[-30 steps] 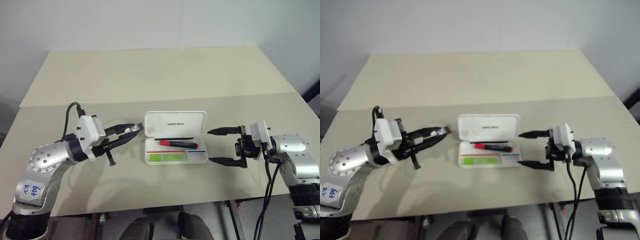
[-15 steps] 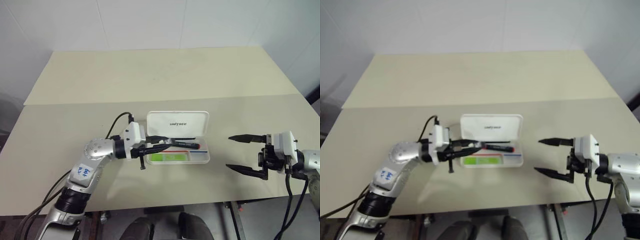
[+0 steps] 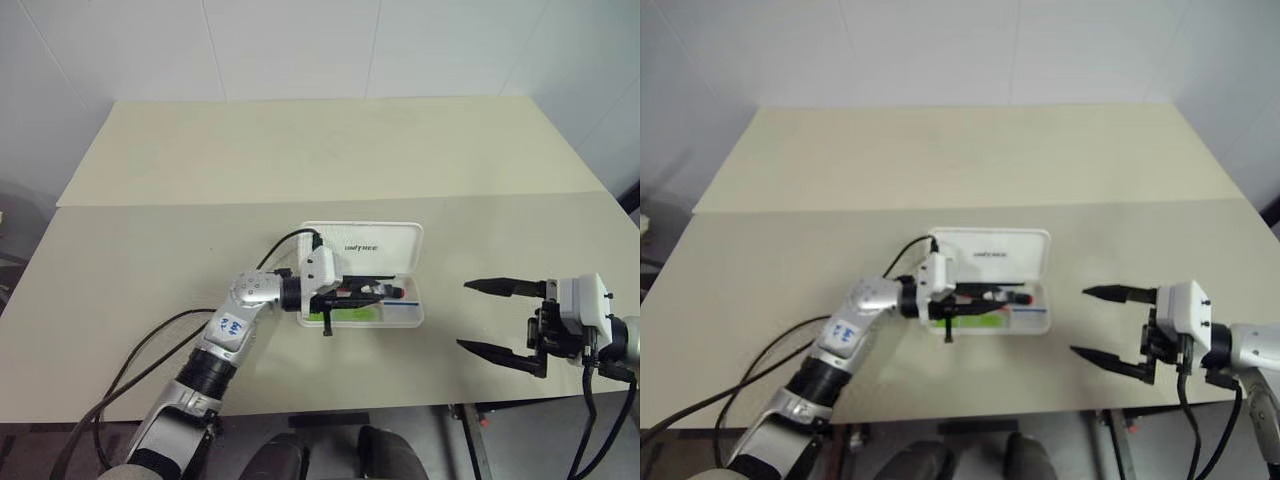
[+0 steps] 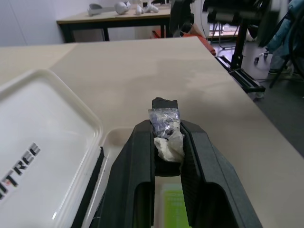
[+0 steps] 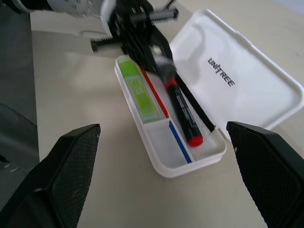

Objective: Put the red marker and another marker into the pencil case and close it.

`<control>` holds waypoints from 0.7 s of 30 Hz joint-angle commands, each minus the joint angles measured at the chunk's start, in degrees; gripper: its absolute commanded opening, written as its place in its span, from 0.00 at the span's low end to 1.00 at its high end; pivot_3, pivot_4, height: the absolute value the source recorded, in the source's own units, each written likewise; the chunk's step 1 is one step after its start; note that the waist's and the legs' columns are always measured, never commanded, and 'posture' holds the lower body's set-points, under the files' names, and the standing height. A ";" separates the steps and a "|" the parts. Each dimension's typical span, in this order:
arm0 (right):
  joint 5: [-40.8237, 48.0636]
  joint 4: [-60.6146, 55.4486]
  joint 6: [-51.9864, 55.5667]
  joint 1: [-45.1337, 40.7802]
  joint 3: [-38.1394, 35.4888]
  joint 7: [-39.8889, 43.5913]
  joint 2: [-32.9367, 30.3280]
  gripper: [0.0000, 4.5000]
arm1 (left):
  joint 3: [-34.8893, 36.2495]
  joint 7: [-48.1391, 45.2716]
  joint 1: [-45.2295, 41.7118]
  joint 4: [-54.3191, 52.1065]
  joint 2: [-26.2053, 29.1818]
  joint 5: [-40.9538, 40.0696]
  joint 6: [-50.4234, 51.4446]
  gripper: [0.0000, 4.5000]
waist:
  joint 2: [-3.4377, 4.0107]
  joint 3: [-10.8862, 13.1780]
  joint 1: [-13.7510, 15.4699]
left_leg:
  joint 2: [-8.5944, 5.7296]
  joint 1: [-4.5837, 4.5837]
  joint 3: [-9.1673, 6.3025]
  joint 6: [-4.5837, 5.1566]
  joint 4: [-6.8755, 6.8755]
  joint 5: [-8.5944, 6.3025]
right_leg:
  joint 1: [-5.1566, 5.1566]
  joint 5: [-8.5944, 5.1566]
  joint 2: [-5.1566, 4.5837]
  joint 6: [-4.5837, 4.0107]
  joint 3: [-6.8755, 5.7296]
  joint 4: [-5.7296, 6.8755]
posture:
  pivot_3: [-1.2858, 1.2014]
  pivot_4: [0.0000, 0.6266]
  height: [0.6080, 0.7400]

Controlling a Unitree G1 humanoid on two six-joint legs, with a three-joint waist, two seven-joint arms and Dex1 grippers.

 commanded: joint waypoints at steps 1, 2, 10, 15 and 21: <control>1.20 -2.53 0.21 0.11 -1.66 -1.24 -0.02 1.00 | -0.48 0.36 -1.83 1.67 -1.73 1.28 -2.05 0.09 | 0.00 0.00 -0.01 | 0.00 0.00 0.00 0.00 0.00 0.00 | 0.00 0.00 0.00 0.00 0.00 0.01 | 0.52 0.24 1.00; 1.17 -2.67 0.18 -0.01 -1.36 -1.56 0.12 1.00 | -0.71 0.42 -2.35 2.76 -2.49 1.64 -2.42 0.09 | -0.01 0.00 0.00 | 0.00 0.01 0.00 0.00 0.00 0.00 | 0.00 0.00 0.00 0.00 0.00 0.02 | 0.52 0.24 1.00; 0.83 -2.65 -0.37 0.07 -0.30 -2.30 0.57 1.00 | -2.99 -0.02 -4.23 6.89 -7.06 3.93 -3.89 0.09 | -0.03 0.00 0.02 | -0.02 -0.01 0.01 0.01 0.03 0.01 | 0.01 0.02 -0.01 0.04 0.00 0.01 | 0.52 0.24 1.00; 0.74 -2.65 -0.61 0.24 -0.17 -2.60 0.77 1.00 | -3.80 -0.38 -3.80 7.21 -7.71 4.83 -3.85 0.09 | -0.04 0.01 0.00 | -0.01 0.00 0.01 0.01 0.04 0.01 | 0.00 0.02 0.00 0.04 0.00 0.02 | 0.52 0.24 1.00; 0.64 -3.01 -0.68 0.43 -0.17 -3.13 1.18 1.00 | -4.03 0.65 -3.70 9.20 -7.88 6.60 -4.94 0.09 | -0.04 0.00 0.02 | -0.01 0.00 0.01 0.01 0.07 0.01 | 0.02 0.02 0.00 0.04 0.01 0.02 | 0.52 0.24 1.00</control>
